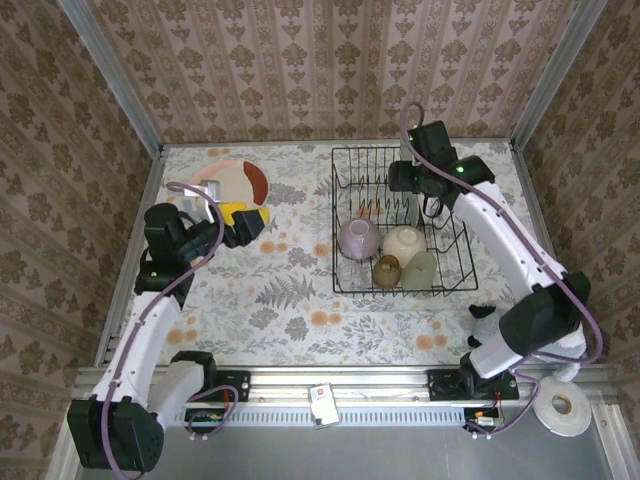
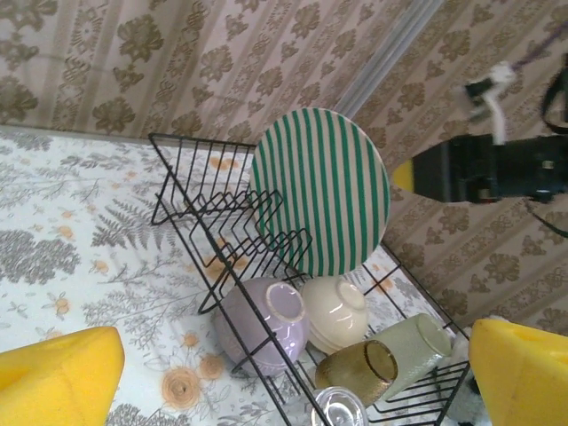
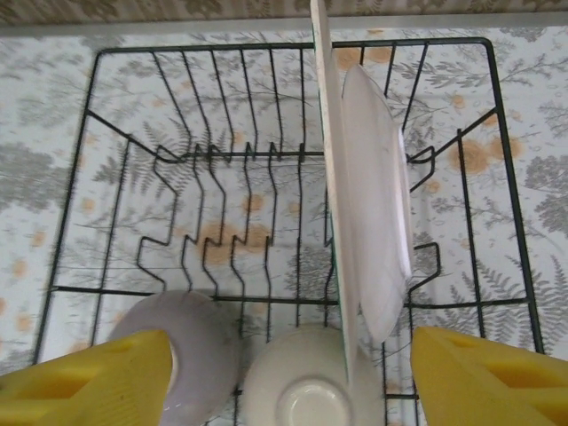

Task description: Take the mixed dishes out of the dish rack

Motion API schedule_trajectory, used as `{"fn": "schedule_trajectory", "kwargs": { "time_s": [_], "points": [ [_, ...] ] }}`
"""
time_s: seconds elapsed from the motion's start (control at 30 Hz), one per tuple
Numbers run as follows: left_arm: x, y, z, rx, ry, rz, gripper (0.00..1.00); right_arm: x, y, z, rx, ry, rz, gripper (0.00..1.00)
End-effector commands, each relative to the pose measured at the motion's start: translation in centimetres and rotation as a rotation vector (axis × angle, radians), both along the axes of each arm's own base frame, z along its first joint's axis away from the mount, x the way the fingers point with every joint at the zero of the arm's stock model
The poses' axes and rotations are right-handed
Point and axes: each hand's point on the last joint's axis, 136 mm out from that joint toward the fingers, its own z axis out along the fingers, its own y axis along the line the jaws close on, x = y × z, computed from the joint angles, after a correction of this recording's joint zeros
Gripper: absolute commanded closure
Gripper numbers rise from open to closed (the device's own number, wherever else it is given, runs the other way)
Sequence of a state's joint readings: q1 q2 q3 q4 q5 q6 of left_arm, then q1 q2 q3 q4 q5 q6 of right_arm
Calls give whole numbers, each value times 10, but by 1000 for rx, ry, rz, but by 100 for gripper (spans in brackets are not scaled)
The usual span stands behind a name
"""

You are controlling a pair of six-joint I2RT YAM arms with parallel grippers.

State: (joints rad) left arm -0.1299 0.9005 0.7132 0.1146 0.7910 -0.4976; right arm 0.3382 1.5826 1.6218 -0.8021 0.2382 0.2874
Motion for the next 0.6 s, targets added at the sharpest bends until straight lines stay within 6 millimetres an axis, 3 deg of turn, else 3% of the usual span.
{"fn": "schedule_trajectory", "kwargs": {
  "time_s": [0.0,0.23,0.37,0.57],
  "points": [
    [-13,-10,23,-39,-104,-75,0,7,-7,1,-78,25,-5,31],
    [-15,-10,23,-51,-102,-83,0,22,-9,-4,-114,47,-20,46],
    [-14,-11,22,-52,-97,-86,0,28,-13,-7,-139,52,-24,59],
    [-12,-11,20,-52,-87,-86,0,33,-16,-16,-141,79,-30,67]
  ]
}}
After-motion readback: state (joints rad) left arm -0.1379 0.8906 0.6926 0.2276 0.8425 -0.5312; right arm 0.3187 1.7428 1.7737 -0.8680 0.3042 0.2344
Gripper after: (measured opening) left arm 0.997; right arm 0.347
